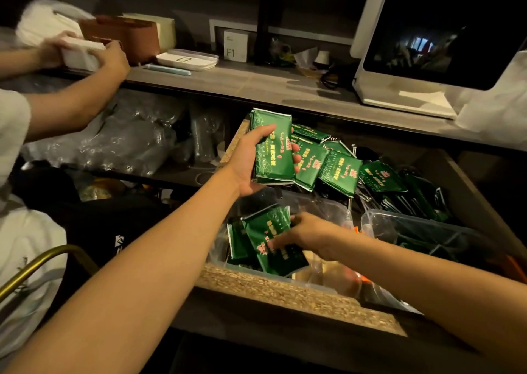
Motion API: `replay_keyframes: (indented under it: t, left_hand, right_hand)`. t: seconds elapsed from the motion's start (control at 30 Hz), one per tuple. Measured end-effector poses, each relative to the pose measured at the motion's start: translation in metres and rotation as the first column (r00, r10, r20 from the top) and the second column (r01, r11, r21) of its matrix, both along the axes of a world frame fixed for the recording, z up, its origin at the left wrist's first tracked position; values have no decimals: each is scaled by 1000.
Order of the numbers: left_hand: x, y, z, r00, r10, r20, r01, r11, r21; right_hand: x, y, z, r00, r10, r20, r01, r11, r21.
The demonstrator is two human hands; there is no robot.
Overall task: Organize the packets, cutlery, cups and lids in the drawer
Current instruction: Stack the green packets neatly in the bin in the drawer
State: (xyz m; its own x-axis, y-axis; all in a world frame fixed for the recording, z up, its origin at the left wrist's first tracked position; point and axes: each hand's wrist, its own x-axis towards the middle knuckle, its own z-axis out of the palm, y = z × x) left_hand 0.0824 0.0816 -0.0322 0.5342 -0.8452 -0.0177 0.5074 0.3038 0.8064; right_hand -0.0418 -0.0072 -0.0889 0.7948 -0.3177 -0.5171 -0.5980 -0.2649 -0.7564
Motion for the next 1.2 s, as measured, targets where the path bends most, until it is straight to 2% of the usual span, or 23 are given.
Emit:
replay_keyframes:
  t: [0.1, 0.23, 0.33, 0.43, 0.6, 0.77, 0.9, 1.07, 1.2]
  left_hand:
    - [-2, -2, 0, 1000, 25, 4, -25, 998, 49]
    - [0, -5, 1, 998, 59, -31, -59, 998, 19]
    - [0, -5, -1, 998, 59, 33, -62, 994, 93]
    - [-4, -9, -6, 992, 10, 124, -41, 968, 248]
    - [-23, -16, -15, 968, -214, 128, 160, 928, 337]
    - [-39, -23, -24, 919, -309, 246, 208, 908, 364]
    - [-43, -28, -26, 951, -193, 240, 113, 944, 311]
    - [-43, -31, -24, 980, 3, 197, -62, 953, 296]
    - [-48, -33, -21, 985, 39, 166, -84, 957, 279]
  right_hand:
    - [-18, -18, 34, 985, 52, 163, -71, 991, 111]
    - [-40, -41, 67, 926, 111, 361, -136, 990, 45]
    - [-48, -61, 76, 859, 35, 511, -99, 990, 99]
    - [-47, -78, 76, 792, -82, 605, -38, 982, 183]
    - [-43, -85, 53, 724, -245, 645, 133, 967, 218]
    - [-44, -81, 37, 660, -267, 702, 196, 963, 183]
    - [-40, -79, 35, 617, -312, 723, 283, 945, 166]
    - [-39, -78, 40, 577, -435, 692, 378, 893, 246]
    - [-39, -75, 38, 552, -418, 721, 450, 878, 163]
